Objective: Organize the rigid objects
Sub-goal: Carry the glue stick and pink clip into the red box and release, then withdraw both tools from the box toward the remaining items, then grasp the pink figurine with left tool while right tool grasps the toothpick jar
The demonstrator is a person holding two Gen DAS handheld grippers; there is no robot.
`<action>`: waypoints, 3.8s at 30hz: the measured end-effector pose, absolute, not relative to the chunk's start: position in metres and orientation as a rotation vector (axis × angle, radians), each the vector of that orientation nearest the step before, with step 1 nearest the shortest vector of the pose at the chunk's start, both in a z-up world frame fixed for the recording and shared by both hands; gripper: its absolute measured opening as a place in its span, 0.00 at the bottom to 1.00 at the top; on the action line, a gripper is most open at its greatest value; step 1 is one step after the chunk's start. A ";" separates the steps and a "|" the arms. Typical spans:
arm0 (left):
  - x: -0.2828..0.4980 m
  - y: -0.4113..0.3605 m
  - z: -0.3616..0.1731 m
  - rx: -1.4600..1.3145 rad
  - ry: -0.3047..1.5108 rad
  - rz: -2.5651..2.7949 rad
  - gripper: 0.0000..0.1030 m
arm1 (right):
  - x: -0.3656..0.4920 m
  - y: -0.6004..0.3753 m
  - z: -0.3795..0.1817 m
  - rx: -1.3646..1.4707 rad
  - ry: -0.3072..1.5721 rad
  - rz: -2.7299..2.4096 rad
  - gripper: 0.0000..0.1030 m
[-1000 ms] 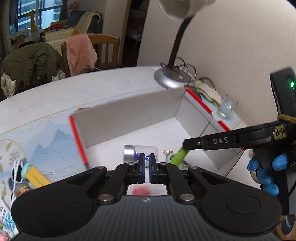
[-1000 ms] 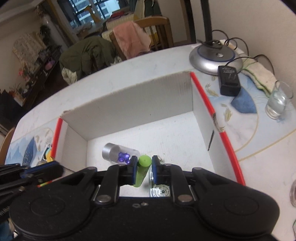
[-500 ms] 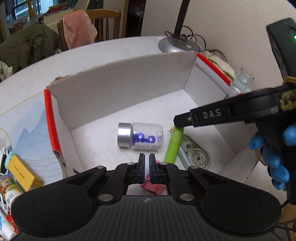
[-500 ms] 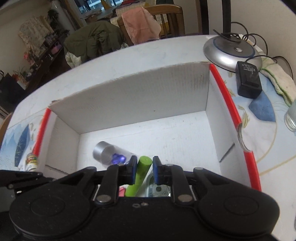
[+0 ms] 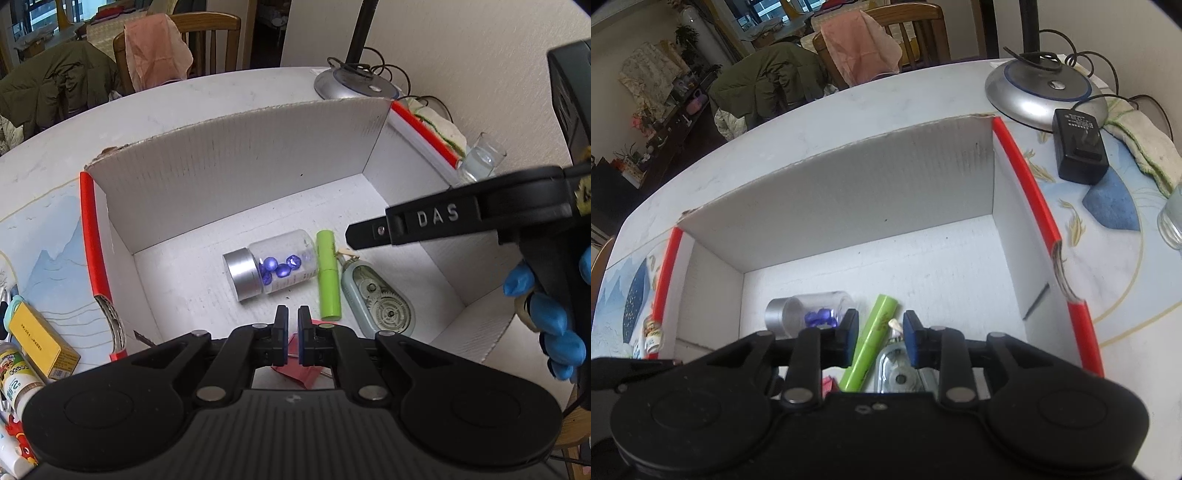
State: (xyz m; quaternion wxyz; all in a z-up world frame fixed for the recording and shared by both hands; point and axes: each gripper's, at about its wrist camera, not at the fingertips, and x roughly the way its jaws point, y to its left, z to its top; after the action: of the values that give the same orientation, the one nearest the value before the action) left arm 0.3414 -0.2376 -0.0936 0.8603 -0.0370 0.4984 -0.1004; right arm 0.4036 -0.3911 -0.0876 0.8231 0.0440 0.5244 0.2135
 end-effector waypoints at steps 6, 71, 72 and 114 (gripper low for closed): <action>0.331 -0.237 -0.079 -0.088 1.010 -0.230 0.04 | 0.392 -0.392 -0.072 0.094 1.083 0.465 0.33; 0.105 0.018 -0.035 -0.185 0.756 -0.021 1.00 | 0.191 -0.202 -0.010 -0.047 0.806 0.612 0.94; 0.103 0.024 -0.039 -0.193 0.752 -0.020 1.00 | 0.191 -0.197 -0.012 -0.050 0.807 0.612 0.94; 0.144 0.063 -0.156 -0.106 0.840 -0.048 0.99 | 0.288 -0.086 -0.120 -0.218 1.042 0.504 0.77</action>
State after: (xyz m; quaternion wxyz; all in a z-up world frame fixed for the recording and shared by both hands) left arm 0.1441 0.0630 -0.1559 0.9114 -0.0515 0.4077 -0.0232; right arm 0.2882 -0.0860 -0.1196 0.8315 -0.1028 0.4915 0.2376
